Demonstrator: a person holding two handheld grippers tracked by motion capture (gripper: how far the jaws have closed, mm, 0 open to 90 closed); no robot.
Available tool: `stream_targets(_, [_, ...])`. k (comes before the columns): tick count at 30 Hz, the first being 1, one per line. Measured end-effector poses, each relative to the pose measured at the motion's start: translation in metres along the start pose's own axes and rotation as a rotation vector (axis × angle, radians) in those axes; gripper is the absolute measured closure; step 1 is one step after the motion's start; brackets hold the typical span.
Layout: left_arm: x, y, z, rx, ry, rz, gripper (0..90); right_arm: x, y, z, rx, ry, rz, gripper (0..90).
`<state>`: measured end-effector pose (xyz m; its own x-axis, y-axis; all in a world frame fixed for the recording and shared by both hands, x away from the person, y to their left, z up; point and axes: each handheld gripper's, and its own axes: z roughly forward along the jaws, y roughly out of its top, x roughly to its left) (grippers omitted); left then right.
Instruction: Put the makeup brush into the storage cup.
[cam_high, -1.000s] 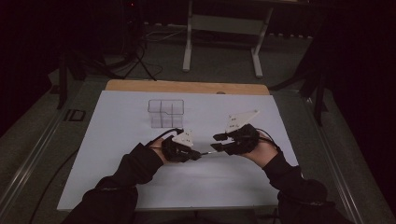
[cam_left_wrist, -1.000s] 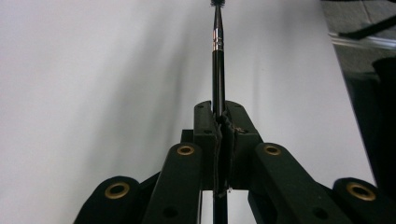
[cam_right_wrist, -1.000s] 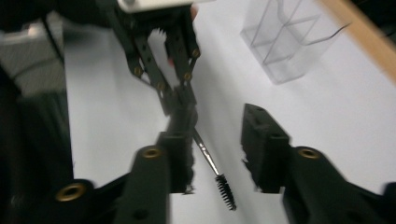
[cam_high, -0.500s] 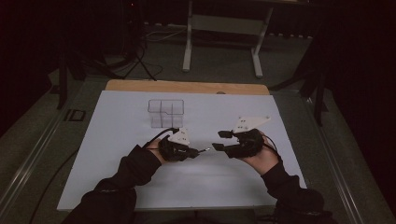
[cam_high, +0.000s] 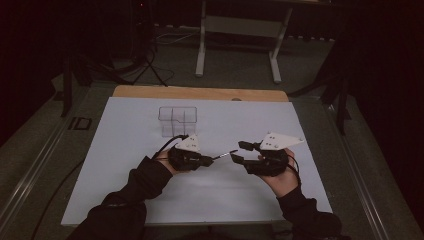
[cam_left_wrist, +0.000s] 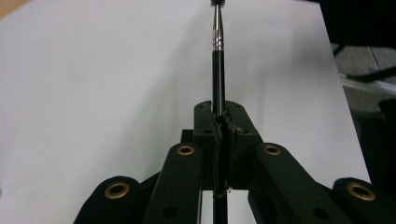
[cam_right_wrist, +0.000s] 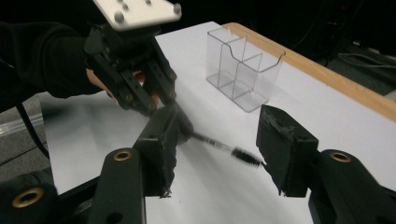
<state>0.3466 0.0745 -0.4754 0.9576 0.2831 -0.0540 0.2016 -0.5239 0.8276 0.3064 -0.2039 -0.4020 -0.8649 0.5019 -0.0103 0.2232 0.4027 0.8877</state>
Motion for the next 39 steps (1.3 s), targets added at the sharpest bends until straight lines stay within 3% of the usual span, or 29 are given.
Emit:
stream_targets(8, [0.001,0.000,-0.003,-0.051,0.004,-0.030,86.1,0.000,-0.014,0.002,-0.029,0.009,0.061,49.0])
stream_targets(18, [0.000,0.003,-0.009,-0.135,0.026,-0.031,86.1,-0.004,-0.025,0.010,-0.028,0.064,0.140,50.9])
stream_targets(20, [0.000,0.004,-0.011,-0.162,0.022,-0.037,86.1,-0.003,-0.026,0.012,-0.030,0.035,0.132,51.2])
stream_targets(22, [-0.001,0.005,-0.012,-0.186,0.008,-0.036,86.1,-0.004,-0.028,0.013,-0.037,0.034,0.164,52.0])
stream_targets(28, [-0.004,0.008,-0.015,-0.271,-0.028,-0.033,86.1,-0.013,-0.028,0.013,-0.101,0.121,0.258,56.8])
stream_targets(32, [-0.006,0.011,-0.014,-0.284,-0.042,-0.012,86.1,-0.017,-0.025,0.014,-0.167,0.190,0.331,59.1])
stream_targets(39, [-0.011,0.013,-0.010,-0.301,-0.076,0.050,86.0,-0.020,-0.021,0.017,-0.203,0.254,0.356,73.0])
